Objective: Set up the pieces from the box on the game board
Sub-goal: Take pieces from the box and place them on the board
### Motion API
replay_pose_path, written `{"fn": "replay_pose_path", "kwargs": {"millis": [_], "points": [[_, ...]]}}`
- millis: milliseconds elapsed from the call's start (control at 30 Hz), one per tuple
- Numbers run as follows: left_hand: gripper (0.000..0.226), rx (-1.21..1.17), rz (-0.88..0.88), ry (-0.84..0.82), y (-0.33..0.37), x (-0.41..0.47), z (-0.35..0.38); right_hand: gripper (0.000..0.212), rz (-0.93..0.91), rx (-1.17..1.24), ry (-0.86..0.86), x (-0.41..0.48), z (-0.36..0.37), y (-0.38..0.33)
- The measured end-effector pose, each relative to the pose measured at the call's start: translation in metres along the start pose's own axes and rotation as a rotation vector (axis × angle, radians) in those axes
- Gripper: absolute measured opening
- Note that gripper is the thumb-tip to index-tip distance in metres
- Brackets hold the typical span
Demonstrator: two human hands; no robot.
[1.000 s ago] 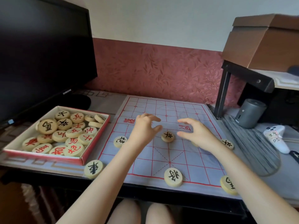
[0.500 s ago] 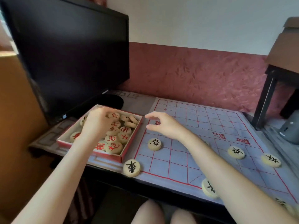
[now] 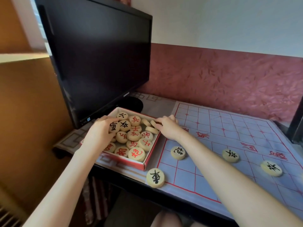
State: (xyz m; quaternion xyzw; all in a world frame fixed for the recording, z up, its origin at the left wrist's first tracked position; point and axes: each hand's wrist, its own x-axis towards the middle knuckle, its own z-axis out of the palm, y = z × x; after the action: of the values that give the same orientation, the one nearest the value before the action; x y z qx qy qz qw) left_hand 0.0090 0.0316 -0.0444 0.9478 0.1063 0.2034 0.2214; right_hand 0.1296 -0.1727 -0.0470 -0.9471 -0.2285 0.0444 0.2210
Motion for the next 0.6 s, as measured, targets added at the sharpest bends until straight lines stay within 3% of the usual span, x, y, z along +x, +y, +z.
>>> {"fn": "replay_pose_path", "kwargs": {"millis": [333, 467, 600], "points": [[0.050, -0.058, 0.001, 0.034, -0.008, -0.003, 0.000, 0.025, -0.108, 0.195, 0.071, -0.001, 0.011, -0.002], [0.056, -0.103, -0.038, 0.052, -0.008, -0.008, 0.001, 0.049, -0.094, 0.485, 0.022, -0.011, 0.006, -0.012], [0.060, -0.132, -0.062, 0.048, -0.005, -0.010, 0.002, 0.058, -0.153, 0.479, -0.004, -0.019, 0.008, -0.013]]}}
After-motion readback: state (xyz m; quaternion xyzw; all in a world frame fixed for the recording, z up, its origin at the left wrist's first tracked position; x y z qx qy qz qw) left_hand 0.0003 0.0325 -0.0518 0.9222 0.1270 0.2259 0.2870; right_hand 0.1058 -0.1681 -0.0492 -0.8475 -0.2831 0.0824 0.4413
